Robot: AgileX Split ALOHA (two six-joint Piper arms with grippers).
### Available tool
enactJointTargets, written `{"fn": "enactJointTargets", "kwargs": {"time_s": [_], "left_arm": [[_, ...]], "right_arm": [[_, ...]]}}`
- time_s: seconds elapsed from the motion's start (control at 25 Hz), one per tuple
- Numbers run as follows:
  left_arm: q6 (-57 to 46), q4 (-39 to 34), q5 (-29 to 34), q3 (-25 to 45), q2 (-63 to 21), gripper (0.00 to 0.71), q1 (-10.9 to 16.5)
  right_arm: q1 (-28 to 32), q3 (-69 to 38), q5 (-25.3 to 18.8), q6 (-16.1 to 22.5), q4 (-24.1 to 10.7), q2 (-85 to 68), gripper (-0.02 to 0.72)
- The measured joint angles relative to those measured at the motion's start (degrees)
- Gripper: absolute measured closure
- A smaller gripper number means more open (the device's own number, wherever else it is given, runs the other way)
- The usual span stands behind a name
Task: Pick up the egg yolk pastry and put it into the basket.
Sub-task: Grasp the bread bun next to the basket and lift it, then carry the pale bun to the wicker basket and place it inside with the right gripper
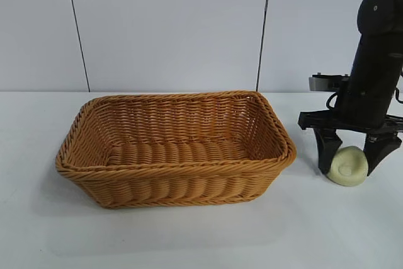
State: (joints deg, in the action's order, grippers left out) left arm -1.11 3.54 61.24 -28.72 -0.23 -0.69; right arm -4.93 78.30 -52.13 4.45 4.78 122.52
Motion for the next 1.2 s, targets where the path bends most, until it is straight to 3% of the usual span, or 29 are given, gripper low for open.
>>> {"fn": "enactJointTargets", "kwargs": {"time_s": [0.08,0.2,0.4,0.68,0.92,1.2], "left_arm": [[0.0,0.0,0.0,0.0,0.0,0.018,0.0],[0.0,0.0,0.0,0.0,0.0,0.018,0.0],[0.0,0.0,0.0,0.0,0.0,0.018,0.0],[0.0,0.1,0.0,0.0,0.0,0.018,0.0],[0.0,0.3,0.0,0.0,0.0,0.018,0.0],[0.0,0.3,0.0,0.0,-0.1,0.018,0.0]], "right_arm": [[0.0,0.1,-0.7,0.0,0.0,0.0,0.453],[0.0,0.9,-1.9,-0.1,-0.1,-0.2,0.507],[0.0,5.1,-6.6,-0.1,-0.1,-3.4,0.522],[-0.4,17.1,-16.4,-0.1,-1.0,-7.5,0.522],[-4.0,22.8,-17.2,-0.1,-1.0,-7.8,0.522],[-14.8,23.1,-17.4,0.0,-0.7,-7.8,0.522]]}}
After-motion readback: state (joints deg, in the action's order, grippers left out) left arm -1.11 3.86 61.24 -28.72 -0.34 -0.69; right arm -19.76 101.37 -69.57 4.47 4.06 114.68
